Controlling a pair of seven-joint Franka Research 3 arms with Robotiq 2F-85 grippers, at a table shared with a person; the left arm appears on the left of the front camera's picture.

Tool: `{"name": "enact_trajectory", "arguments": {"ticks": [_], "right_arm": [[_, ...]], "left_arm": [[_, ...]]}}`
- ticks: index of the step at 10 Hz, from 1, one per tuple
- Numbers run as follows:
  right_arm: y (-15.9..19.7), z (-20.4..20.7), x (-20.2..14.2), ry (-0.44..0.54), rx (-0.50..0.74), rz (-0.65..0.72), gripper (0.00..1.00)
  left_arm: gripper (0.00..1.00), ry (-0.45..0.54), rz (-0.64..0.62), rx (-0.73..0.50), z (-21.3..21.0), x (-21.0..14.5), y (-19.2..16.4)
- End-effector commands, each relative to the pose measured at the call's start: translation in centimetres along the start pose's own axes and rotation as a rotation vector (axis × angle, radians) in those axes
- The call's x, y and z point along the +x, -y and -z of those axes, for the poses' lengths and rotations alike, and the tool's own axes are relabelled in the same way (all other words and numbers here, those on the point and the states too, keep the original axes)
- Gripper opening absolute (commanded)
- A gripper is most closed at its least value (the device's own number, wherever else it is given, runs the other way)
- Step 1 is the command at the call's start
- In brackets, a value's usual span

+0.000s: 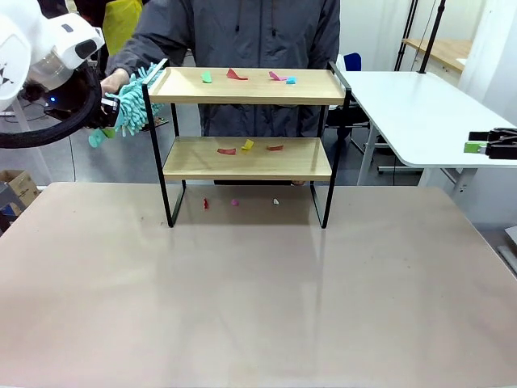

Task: Clean the shelf.
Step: Pick up the Duster handed by the human, then clean the specific section of the Shelf indicated by the human with the Duster.

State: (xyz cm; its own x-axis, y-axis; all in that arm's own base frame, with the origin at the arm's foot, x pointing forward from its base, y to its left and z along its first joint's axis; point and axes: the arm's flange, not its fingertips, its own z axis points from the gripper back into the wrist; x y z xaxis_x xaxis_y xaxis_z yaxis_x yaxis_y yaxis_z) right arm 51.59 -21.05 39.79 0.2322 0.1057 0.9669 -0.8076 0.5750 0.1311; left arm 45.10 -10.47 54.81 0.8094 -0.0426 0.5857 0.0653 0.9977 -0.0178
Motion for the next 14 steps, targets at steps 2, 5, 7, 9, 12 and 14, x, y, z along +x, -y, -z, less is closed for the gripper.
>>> {"name": "enact_trajectory", "arguments": {"ticks": [2, 5, 7, 9, 12, 14], "right_arm": [[0.0, 0.1, 0.2, 0.001, 0.0, -0.005, 1.0], [0.0, 0.1, 0.2, 0.001, 0.0, -0.005, 1.0], [0.0, 0.1, 0.2, 0.001, 0.0, -0.005, 1.0], [0.0, 0.1, 0.2, 0.001, 0.0, -0.005, 1.0], [0.0, 0.1, 0.2, 0.001, 0.0, -0.005, 1.0], [0.0, 0.1, 0.2, 0.001, 0.0, -0.005, 1.0]], "left_arm": [[0.0, 0.011, 0.014, -0.011, 0.0, 0.0, -0.5], [0.0, 0.011, 0.014, -0.011, 0.0, 0.0, -0.5], [0.0, 0.011, 0.014, -0.011, 0.0, 0.0, -0.5], [0.0, 0.011, 0.014, -0.011, 0.0, 0.0, -0.5], [0.13, -0.001, 0.0, 0.0, 0.0, 0.0, 0.0], [0.13, -0.104, 0.074, 0.069, -0.7, -0.3, -4.0]]}}
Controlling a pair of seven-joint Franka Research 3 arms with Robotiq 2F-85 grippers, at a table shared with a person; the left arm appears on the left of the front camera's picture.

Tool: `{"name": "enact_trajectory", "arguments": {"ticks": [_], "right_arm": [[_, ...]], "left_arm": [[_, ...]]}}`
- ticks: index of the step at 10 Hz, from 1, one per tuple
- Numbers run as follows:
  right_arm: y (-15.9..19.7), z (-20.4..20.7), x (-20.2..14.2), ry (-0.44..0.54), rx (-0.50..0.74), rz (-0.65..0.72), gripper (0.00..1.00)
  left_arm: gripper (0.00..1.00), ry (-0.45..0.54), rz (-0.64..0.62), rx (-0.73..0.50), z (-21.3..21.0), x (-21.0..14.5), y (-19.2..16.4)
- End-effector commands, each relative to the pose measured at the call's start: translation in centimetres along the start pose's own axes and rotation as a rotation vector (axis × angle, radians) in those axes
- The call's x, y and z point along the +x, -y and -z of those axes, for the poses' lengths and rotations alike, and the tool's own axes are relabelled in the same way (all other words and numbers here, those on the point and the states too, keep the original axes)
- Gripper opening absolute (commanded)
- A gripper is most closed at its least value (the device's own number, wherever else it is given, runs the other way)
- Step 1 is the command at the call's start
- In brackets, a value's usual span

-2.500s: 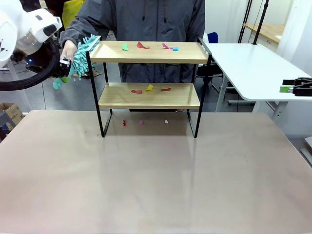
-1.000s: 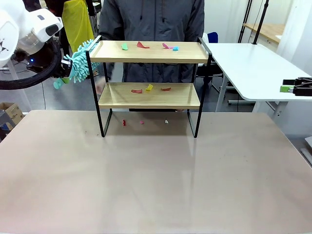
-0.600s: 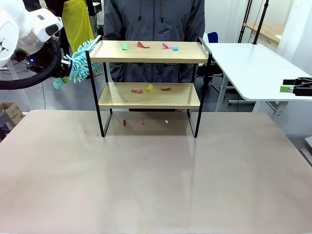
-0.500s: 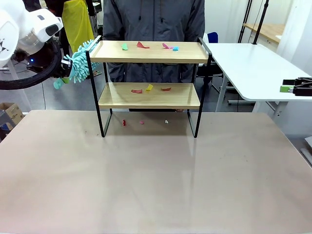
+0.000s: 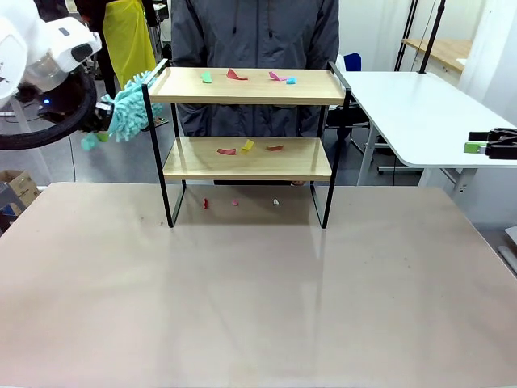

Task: Clean the shelf.
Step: Clean the specific section of the Shelf indicated by the human with the Duster.

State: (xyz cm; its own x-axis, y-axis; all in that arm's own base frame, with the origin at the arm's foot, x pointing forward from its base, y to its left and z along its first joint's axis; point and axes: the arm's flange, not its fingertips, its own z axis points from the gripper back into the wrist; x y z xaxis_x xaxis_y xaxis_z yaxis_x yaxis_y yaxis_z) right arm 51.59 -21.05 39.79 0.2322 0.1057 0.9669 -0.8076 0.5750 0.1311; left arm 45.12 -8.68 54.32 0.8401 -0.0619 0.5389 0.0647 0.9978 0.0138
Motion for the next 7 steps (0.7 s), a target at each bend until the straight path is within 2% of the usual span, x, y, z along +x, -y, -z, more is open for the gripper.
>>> {"name": "enact_trajectory", "arguments": {"ticks": [1, 3, 5, 6, 7], "right_arm": [[0.0, 0.1, 0.2, 0.001, 0.0, -0.005, 1.0], [0.0, 0.1, 0.2, 0.001, 0.0, -0.005, 1.0], [0.0, 0.1, 0.2, 0.001, 0.0, -0.005, 1.0], [0.0, 0.1, 0.2, 0.001, 0.0, -0.005, 1.0], [0.0, 0.1, 0.2, 0.001, 0.0, -0.005, 1.0]], "left_arm": [[0.13, -0.099, 0.114, 0.088, -2.0, -0.8, -4.6], [0.13, -0.182, 0.269, 0.113, -4.9, -1.9, -8.4], [0.13, -0.202, 0.458, 0.117, -9.2, -2.7, -11.3], [0.13, -0.222, 0.568, 0.086, -11.0, -3.3, -12.4], [0.13, -0.248, 0.673, 0.004, -12.6, -3.7, -13.3]]}}
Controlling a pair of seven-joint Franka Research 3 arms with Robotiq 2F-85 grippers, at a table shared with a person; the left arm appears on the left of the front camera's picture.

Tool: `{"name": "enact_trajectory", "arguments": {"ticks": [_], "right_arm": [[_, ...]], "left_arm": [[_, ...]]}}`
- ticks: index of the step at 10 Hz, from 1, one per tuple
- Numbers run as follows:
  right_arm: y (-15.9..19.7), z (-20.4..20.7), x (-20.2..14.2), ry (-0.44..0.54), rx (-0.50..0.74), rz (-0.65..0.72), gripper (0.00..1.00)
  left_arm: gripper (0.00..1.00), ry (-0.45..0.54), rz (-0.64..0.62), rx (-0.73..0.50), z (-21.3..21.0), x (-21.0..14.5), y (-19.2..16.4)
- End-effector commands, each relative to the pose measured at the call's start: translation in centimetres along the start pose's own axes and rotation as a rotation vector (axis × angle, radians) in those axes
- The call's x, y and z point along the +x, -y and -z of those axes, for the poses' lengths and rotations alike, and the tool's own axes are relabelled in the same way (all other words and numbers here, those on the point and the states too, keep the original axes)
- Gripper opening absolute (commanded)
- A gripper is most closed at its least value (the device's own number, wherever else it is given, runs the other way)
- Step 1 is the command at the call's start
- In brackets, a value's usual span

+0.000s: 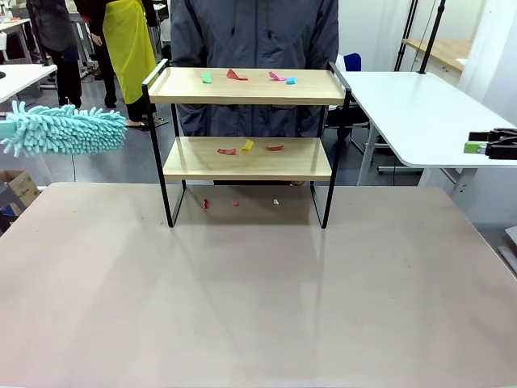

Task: Clean the shelf.
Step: Clean the specific section of the Shelf indicated by the human with the Duster.

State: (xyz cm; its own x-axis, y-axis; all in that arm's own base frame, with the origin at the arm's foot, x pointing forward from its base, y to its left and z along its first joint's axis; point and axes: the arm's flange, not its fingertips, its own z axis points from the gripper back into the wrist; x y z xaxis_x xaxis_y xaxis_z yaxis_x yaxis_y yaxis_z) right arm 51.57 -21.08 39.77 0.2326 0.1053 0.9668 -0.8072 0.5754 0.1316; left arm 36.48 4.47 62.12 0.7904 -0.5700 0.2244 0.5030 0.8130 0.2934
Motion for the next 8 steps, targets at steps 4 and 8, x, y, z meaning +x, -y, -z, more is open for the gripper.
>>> {"name": "enact_trajectory", "arguments": {"ticks": [4, 8], "right_arm": [[-0.1, 0.1, 0.3, 0.001, 0.001, -0.005, 1.0], [-0.1, 0.1, 0.3, 0.001, 0.001, -0.005, 1.0]], "left_arm": [[0.13, -0.141, 0.569, -0.211, -4.1, -3.5, -0.7], [0.13, -0.129, 0.849, -0.283, -4.2, -3.1, 2.8]]}}
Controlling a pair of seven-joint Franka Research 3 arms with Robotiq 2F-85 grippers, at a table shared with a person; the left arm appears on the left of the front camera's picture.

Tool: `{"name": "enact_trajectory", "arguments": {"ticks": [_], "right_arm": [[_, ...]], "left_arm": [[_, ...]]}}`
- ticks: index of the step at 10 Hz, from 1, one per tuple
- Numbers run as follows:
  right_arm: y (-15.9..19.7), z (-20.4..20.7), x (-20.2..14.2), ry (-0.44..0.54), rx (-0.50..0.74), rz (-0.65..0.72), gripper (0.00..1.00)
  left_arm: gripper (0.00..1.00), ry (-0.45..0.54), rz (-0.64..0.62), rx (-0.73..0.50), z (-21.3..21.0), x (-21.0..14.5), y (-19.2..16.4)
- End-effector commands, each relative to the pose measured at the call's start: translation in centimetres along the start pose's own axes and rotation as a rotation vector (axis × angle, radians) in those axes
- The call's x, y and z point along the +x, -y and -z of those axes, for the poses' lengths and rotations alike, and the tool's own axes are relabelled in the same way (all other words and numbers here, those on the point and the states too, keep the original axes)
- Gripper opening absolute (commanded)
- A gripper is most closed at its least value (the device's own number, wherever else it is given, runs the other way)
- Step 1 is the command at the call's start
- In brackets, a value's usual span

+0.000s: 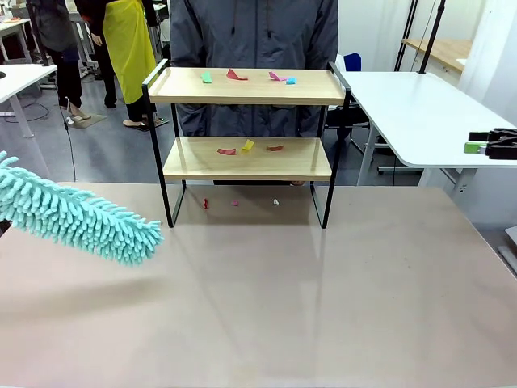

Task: Clean the shelf.
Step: Clean the specific section of the Shelf indicated by the human with the Duster.

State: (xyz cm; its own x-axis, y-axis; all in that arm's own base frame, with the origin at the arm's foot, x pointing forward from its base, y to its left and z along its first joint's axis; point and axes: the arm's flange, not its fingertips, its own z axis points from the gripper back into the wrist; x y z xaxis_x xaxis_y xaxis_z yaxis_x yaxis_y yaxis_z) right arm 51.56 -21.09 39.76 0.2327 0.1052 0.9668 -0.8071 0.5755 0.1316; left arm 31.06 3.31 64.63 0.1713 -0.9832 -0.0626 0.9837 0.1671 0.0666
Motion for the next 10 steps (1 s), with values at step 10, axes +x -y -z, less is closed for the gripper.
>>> {"name": "enact_trajectory", "arguments": {"ticks": [10], "right_arm": [[-0.05, 0.13, 0.27, 0.001, 0.001, -0.005, 1.0]], "left_arm": [[0.13, 0.0, 0.0, 0.0, 0.0, 0.0, 0.0]]}}
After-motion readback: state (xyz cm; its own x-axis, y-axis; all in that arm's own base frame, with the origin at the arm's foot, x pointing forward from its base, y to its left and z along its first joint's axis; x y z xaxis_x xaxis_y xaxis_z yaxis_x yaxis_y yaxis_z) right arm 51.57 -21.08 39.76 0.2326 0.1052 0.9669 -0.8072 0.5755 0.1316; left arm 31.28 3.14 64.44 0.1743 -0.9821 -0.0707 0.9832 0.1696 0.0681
